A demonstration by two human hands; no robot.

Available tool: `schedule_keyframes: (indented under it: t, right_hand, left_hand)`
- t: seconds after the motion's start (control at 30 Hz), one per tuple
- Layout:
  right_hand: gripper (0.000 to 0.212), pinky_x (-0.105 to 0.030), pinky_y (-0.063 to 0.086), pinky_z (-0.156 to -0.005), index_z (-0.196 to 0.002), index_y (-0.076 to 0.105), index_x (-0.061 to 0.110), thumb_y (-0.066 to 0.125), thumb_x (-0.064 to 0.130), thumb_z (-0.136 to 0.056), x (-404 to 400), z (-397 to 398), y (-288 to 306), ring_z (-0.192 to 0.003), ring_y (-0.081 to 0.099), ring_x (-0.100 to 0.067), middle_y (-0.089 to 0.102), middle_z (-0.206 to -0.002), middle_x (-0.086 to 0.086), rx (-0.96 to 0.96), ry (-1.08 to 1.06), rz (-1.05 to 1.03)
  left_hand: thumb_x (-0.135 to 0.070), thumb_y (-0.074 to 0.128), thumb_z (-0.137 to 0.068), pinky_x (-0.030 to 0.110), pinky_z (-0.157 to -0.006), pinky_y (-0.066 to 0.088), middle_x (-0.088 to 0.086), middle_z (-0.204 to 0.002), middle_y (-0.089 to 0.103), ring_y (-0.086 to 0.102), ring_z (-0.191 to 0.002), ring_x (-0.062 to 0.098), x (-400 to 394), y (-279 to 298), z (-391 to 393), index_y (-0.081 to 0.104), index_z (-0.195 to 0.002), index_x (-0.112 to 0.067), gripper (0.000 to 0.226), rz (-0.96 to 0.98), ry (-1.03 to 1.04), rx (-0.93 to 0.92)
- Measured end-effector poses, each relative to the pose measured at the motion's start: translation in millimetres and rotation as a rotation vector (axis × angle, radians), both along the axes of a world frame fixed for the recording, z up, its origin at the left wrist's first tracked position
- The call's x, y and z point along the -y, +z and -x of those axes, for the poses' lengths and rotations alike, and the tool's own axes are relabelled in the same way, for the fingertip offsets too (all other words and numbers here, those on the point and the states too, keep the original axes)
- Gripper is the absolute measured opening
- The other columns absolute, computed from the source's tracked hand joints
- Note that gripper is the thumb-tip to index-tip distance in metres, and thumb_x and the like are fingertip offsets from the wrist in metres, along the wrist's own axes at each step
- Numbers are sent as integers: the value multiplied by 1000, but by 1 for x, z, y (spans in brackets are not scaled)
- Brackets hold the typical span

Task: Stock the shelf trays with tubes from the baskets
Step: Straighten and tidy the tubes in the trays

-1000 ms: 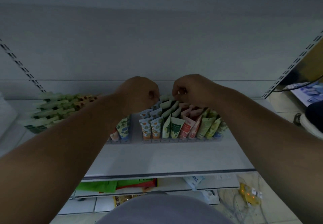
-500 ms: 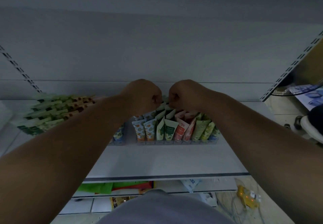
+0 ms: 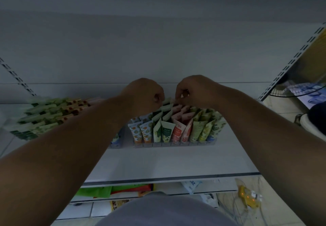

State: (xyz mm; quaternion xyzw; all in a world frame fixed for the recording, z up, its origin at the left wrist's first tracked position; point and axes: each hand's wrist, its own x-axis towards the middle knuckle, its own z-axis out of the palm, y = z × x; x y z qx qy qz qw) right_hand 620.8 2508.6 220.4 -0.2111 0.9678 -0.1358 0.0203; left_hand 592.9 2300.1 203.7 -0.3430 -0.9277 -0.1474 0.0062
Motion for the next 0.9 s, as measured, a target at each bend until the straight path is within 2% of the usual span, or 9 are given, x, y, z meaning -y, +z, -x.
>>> schedule_keyframes:
  t: [0.07,0.13,0.2,0.37,0.5,0.53,0.63,0.8,0.9]
  right_hand:
    - [6,-8,30,-56,-87,73,18,70,18,-81,0,1,-2,-66,48,-3,53,-73,15,37,14,-25]
    - [3,-13,32,-55,-82,72,18,72,20,-81,3,2,-7,-64,49,-5,53,-71,14,60,10,-33]
    - [7,-22,33,-58,-79,70,16,73,22,-81,5,3,-11,-68,52,-10,57,-74,7,64,-13,-30]
    - [12,-22,34,-53,-81,73,11,73,24,-81,4,3,-16,-68,53,-11,61,-76,2,59,-55,-6]
    - [14,-25,35,-59,-81,72,11,70,24,-84,3,0,-16,-68,55,-13,62,-76,1,58,-56,16]
    - [16,-24,36,-59,-81,71,11,68,26,-85,1,-1,-15,-68,54,-11,61,-75,3,39,-57,23]
    - [8,-9,30,-57,-91,69,18,66,23,-86,-12,-5,-8,-71,49,-5,53,-77,14,-9,-59,20]
    - [10,-11,29,-55,-84,70,24,69,17,-78,-22,-8,-5,-62,46,2,48,-68,20,49,-23,-11]
    - [4,-7,30,-53,-81,72,16,69,14,-79,-19,-9,-10,-65,47,-4,48,-68,17,28,-19,-15]
  left_hand:
    - [-28,64,-85,31,-88,46,-1,-104,68,59,-103,20,-7,0,0,73,-101,-23,18,10,-20,9]
    - [-26,63,-85,29,-86,45,1,-104,67,59,-101,22,-11,-2,0,73,-99,-23,18,46,-40,21]
    - [-25,63,-84,32,-87,45,3,-103,67,59,-100,25,-14,-3,1,74,-98,-23,17,65,-65,15]
    - [-20,64,-85,37,-83,47,6,-99,67,59,-96,27,-12,-3,1,75,-96,-20,16,79,-89,-35]
    - [-22,64,-85,35,-82,46,5,-99,67,59,-95,26,-13,-4,1,75,-96,-21,15,78,-90,-39]
    - [-22,62,-86,32,-82,45,5,-99,67,60,-95,26,-13,-4,1,74,-97,-21,16,87,-89,-43]
    - [-24,61,-87,25,-78,38,1,-100,65,58,-97,21,-18,-2,0,72,-102,-21,19,58,-64,-36]
    - [-27,63,-88,21,-70,30,-11,-85,53,51,-81,12,-33,0,1,71,-101,-25,16,21,-103,-7]
    - [-23,65,-85,22,-72,32,-3,-94,65,59,-90,17,-41,3,2,74,-100,-21,17,40,-132,14]
